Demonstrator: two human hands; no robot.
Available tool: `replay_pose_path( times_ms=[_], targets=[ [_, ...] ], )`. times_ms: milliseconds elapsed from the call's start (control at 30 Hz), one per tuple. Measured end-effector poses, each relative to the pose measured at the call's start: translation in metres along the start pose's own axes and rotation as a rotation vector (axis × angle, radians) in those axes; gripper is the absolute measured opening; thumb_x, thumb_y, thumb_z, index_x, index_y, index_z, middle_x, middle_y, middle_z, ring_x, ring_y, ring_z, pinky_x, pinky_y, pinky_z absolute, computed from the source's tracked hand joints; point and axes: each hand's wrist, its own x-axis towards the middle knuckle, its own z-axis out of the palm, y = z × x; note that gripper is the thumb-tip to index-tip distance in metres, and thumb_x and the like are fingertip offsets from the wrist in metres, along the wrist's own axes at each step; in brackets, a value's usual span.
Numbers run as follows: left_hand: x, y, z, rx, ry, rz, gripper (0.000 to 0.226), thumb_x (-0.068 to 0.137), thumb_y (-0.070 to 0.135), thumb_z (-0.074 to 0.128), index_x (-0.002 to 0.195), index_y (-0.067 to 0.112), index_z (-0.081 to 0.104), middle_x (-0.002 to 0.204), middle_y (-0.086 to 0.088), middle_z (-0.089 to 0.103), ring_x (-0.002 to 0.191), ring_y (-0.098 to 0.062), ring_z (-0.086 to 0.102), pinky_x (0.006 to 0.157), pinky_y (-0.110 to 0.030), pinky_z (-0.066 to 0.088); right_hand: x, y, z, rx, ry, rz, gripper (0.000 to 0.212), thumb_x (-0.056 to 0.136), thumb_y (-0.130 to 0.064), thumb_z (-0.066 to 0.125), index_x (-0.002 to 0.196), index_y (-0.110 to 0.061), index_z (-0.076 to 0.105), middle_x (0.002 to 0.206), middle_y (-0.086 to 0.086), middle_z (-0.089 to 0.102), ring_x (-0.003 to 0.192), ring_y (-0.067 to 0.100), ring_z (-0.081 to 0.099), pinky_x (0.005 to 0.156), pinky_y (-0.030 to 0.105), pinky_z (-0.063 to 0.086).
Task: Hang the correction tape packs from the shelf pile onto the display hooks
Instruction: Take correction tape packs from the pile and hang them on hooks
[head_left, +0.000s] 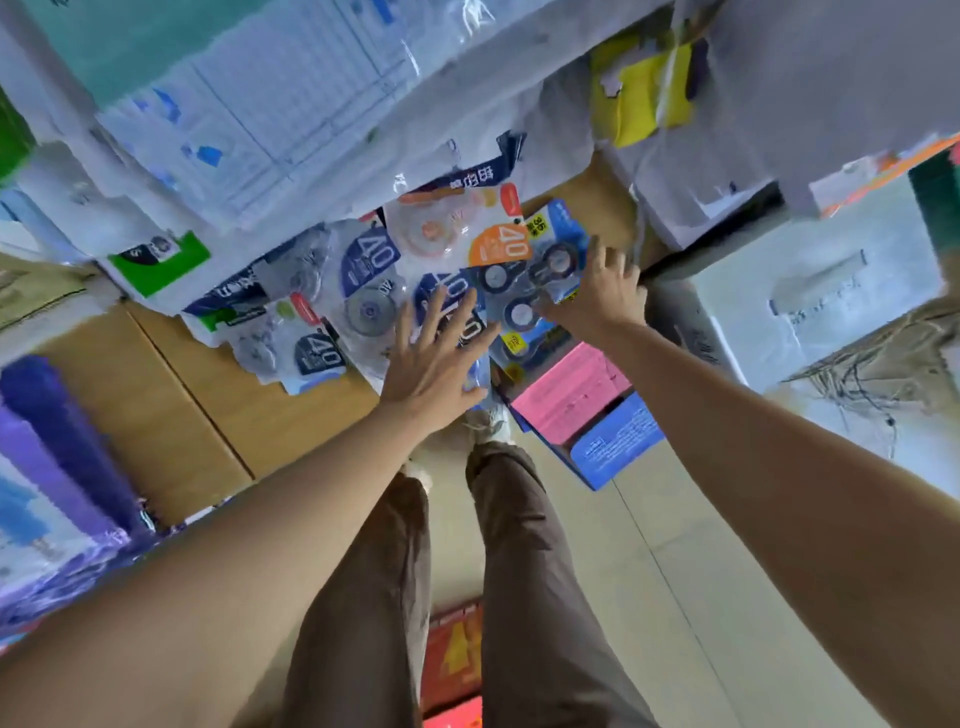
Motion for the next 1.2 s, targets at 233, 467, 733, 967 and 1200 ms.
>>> replay_pose_path(
  times_ms=[233,467,733,967,1200],
  targets=[
    [-0.019,-0.037,0.015,0.242,-0.028,-0.020,0.093,0.086,0.066,0.060,0.159,0.042,0.009,0.169,-0.005,-0.016,0.154,-0.039,-0.011,0.119,-0.066,0.003,0.009,-0.002,-0.001,0.128,0.020,0.058,0.125,0.050,-0.064,0.088,0.148,-0.017,0.026,0.141,0.014,0.034,0.133,0.037,0.039,0.103,0.053,0.041],
    [-0.035,-0.049,0.003,0.091,-0.048,-0.133,0.069,0.086,0.051,0.067,0.149,0.034,0.043,0.170,-0.003,-0.002,0.155,-0.040,0.000,0.121,-0.063,0.014,0.000,0.005,-0.046,0.532,0.263,0.128,0.063,0.068,-0.036,0.086,0.121,-0.012,0.060,0.113,0.005,0.069,0.092,0.018,0.062,0.081,0.031,0.050],
    [-0.024,-0.031,-0.038,-0.494,0.232,-0.211,0.053,0.091,0.041,0.064,0.135,0.013,0.059,0.151,-0.011,0.049,0.143,-0.034,0.039,0.114,-0.053,0.037,-0.061,0.042,-0.065,0.935,0.260,0.005,0.024,0.082,-0.009,0.072,0.101,-0.024,0.071,0.079,0.001,0.068,0.064,0.010,0.054,0.061,0.031,0.050],
    [-0.024,-0.011,-0.063,-1.033,0.035,-0.185,0.093,0.073,0.066,0.069,0.153,0.030,0.036,0.156,0.011,0.040,0.143,-0.007,0.036,0.116,-0.035,0.035,-0.100,0.047,-0.062,0.926,-0.004,-0.207,0.019,0.093,-0.005,0.066,0.102,-0.020,0.071,0.065,-0.019,0.065,0.058,-0.003,0.054,0.059,0.015,0.044],
    [-0.031,-0.025,-0.061,-1.042,0.016,-0.217,0.092,0.080,0.050,0.079,0.156,0.033,0.029,0.160,0.005,0.022,0.148,-0.013,0.023,0.118,-0.037,0.027,-0.099,0.029,-0.060,0.964,-0.263,-0.277,0.024,0.092,-0.008,0.068,0.116,-0.006,0.069,0.096,0.001,0.073,0.084,0.014,0.067,0.077,0.031,0.055]
  ],
)
